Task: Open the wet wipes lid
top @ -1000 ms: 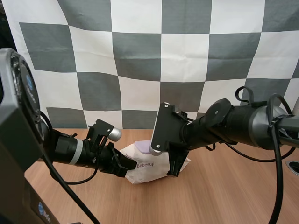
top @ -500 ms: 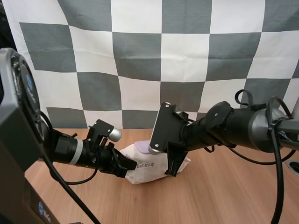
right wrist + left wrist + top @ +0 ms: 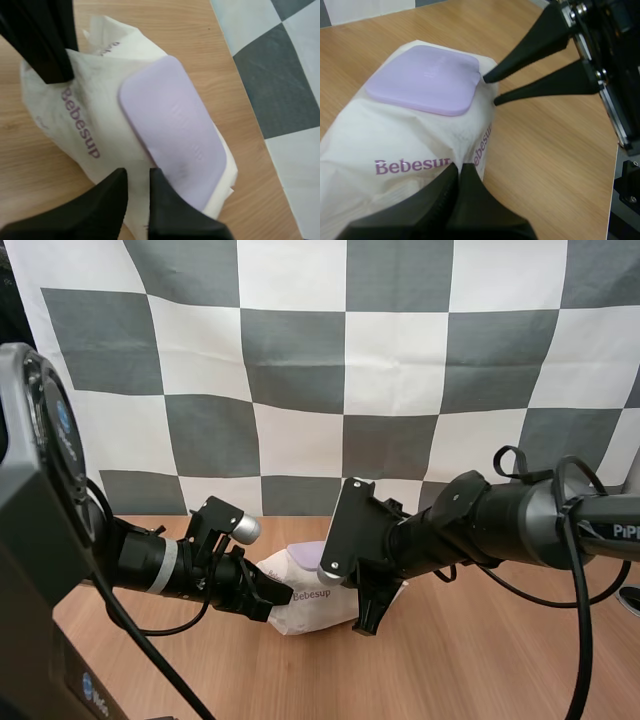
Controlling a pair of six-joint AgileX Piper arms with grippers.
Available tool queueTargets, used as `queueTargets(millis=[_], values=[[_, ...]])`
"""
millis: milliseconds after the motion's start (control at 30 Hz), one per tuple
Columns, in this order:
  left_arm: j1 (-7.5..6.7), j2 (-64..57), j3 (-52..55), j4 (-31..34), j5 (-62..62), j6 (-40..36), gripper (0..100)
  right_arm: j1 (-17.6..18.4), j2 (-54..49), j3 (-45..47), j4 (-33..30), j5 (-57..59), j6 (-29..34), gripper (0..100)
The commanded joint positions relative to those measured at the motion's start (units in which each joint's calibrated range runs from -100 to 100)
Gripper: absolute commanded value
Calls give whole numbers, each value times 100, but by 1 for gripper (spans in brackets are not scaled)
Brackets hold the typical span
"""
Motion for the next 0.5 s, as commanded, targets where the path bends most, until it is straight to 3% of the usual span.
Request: queueTargets(millis=[0, 467], values=[[-3, -8, -3, 17, 0, -32, 0, 0, 1, 1, 92, -163, 0, 36], [-3, -8, -3, 17, 0, -35, 0, 17, 1, 1, 184, -391, 0, 37]])
